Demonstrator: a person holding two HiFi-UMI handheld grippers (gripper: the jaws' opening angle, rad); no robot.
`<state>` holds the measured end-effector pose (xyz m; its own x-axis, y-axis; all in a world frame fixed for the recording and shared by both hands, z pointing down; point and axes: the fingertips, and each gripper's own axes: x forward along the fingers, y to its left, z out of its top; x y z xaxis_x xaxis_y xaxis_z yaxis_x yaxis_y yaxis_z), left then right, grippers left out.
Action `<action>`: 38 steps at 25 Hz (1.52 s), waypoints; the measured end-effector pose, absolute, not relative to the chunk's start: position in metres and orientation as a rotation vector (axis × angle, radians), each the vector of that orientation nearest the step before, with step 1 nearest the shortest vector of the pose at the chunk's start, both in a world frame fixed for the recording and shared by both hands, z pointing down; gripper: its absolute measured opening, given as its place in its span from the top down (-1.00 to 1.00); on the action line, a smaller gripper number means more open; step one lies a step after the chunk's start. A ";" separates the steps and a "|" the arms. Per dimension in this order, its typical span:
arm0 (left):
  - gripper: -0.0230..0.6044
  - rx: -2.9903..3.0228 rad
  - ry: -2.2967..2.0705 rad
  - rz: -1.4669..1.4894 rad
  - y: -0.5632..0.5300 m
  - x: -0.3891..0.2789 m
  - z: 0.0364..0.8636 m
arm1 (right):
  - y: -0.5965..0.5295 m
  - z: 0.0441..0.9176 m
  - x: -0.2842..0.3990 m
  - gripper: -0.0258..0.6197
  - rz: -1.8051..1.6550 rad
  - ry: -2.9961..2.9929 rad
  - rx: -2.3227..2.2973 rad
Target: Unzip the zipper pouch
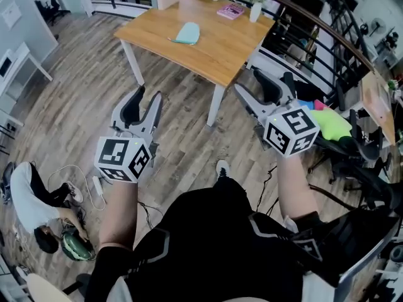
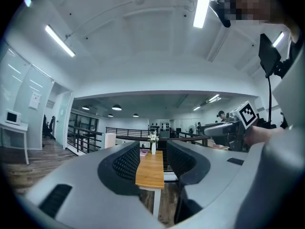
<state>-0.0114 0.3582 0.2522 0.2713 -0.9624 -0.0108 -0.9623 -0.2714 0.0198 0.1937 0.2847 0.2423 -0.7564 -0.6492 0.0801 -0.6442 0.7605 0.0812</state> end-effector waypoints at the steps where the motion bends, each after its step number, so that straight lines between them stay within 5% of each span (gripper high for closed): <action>1: 0.36 2.491 -1.897 -0.024 0.353 -0.014 0.254 | 0.279 0.244 0.189 0.10 -0.081 -2.854 1.030; 19: 0.36 2.313 -2.102 0.128 0.191 -0.067 0.254 | 0.087 0.234 0.107 0.20 -0.117 -3.017 0.697; 38: 0.36 2.342 -2.011 0.272 0.009 -0.037 0.269 | -0.076 0.264 0.132 0.20 0.005 -3.010 0.657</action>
<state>-0.0374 0.0094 0.2687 0.1428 -0.9766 0.1608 -0.9842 -0.1573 -0.0815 0.1317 -0.0764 0.2639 -0.9072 -0.4163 0.0602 -0.4165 0.9091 0.0098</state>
